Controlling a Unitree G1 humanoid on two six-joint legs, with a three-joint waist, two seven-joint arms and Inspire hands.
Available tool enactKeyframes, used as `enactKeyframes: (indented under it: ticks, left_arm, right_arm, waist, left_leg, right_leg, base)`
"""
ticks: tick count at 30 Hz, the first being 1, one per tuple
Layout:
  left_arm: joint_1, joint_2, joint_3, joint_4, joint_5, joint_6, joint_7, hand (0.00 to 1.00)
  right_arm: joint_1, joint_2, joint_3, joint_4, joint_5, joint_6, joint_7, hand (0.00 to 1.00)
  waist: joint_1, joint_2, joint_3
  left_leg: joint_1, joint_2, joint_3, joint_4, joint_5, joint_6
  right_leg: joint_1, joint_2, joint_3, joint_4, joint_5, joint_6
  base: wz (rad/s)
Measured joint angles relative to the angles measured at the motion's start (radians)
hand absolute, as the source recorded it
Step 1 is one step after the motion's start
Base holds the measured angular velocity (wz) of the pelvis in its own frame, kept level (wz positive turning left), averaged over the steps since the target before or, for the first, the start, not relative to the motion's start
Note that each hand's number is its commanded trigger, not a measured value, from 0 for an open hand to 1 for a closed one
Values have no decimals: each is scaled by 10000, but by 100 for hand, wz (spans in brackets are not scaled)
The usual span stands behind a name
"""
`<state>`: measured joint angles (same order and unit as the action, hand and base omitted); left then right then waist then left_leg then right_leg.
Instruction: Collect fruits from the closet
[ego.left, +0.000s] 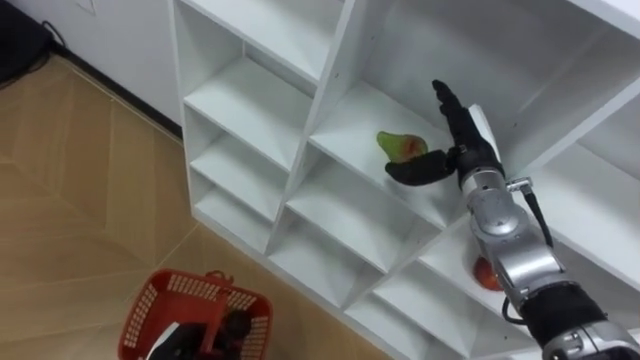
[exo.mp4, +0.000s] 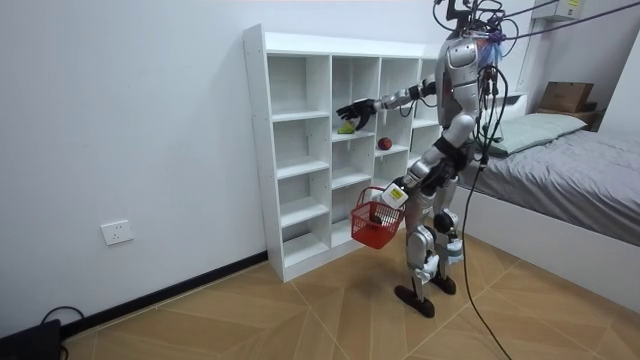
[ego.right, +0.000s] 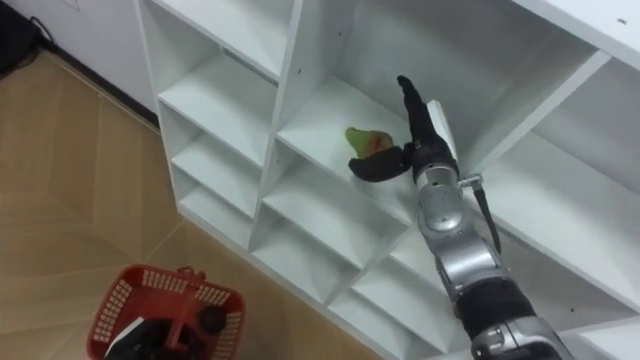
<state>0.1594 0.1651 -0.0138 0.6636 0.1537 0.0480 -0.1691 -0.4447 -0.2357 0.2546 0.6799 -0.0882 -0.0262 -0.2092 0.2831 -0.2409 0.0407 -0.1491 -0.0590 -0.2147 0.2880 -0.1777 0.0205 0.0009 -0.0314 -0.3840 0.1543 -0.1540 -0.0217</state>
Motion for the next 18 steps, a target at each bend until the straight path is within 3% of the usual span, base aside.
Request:
enactKeyframes:
  ticks: [6, 11, 18]
  left_arm:
    - [-213, -6, -186, 35, 74, 167, 1, 100]
    - [-277, 25, -241, 54, 78, 168, 13, 100]
    - [-335, 23, -313, 29, 80, 172, 15, 100]
  right_arm:
    - [-136, -1, 9, 148, -821, 67, 29, 0]
    - [-721, -1, 116, 716, -998, 67, 4, 0]
    - [-880, -61, 174, 918, -1139, 58, -176, 0]
  waist:
    - [259, 34, -2]
    - [273, 41, 3]
    - [267, 36, 0]
  left_leg:
    - [-282, 6, -1, 38, 11, -8]
    - [-329, 2, -7, 6, 11, -7]
    - [-345, 15, -1, -121, 14, -9]
  right_leg:
    - [-289, -4, -24, 64, 6, -9]
    - [-363, -5, -13, 39, 6, -9]
    - [-420, 1, -5, 36, 6, -9]
  base:
    - [0]
    - [0]
    - [0]
